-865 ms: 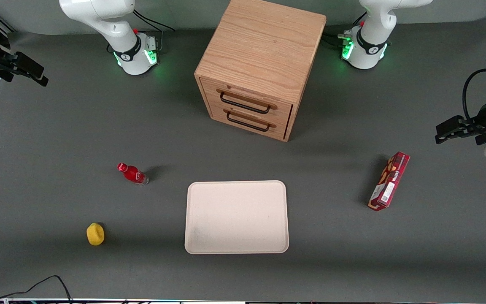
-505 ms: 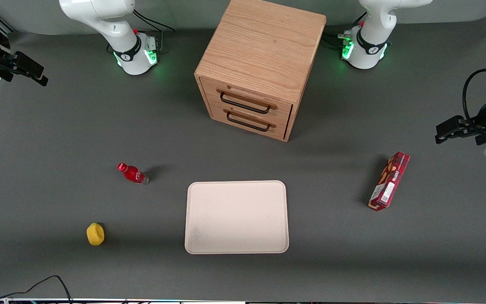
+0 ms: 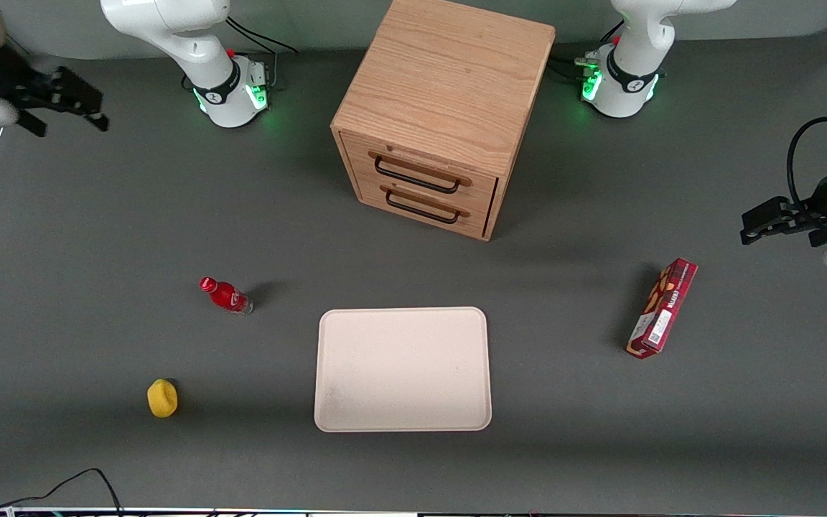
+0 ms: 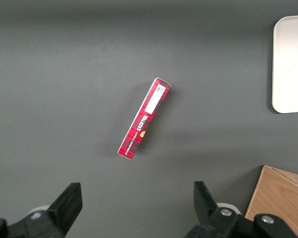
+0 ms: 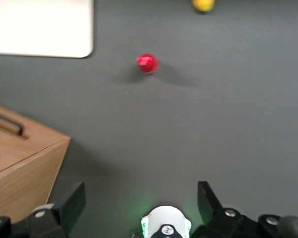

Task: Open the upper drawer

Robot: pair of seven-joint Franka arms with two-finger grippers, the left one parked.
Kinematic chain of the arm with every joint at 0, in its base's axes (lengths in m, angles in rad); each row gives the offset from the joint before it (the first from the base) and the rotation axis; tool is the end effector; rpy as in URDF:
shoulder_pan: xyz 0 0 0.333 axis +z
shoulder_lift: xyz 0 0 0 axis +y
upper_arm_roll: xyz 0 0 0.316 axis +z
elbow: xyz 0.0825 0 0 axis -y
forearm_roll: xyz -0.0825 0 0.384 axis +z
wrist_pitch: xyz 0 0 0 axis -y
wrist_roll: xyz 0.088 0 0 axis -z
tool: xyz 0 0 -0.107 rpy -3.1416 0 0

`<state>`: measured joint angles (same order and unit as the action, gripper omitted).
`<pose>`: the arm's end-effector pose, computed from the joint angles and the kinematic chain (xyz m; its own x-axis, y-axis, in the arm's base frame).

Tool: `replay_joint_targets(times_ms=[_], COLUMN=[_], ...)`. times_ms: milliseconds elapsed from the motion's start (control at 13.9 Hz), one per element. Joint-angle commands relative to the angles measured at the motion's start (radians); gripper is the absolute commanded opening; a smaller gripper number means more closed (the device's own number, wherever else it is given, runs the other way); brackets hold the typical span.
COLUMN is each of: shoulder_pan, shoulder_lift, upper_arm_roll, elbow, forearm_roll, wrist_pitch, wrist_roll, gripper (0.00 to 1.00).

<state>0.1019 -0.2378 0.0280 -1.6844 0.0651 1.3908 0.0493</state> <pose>0.4533 0.0691 0.6774 0.9942 0.0908 -0.0583 0.0876 -0.9946 -0.0552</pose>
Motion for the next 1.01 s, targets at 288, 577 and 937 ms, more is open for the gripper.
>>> replay_joint_targets(times_ms=[288, 577, 937], shoulder_pan=[0.004, 0.004, 0.04], shoulder_lift=[0.173, 0.342, 0.54], upper_arm_roll=[0.118, 0.209, 0.372], elbow=[0.112, 0.14, 0.157], forearm_roll=[0.287, 0.456, 0.38], wrist_pitch=[-0.023, 0.019, 0.245], wrist_roll=[-0.485, -0.609, -0.595], gripper=[1.0, 1.0, 1.0])
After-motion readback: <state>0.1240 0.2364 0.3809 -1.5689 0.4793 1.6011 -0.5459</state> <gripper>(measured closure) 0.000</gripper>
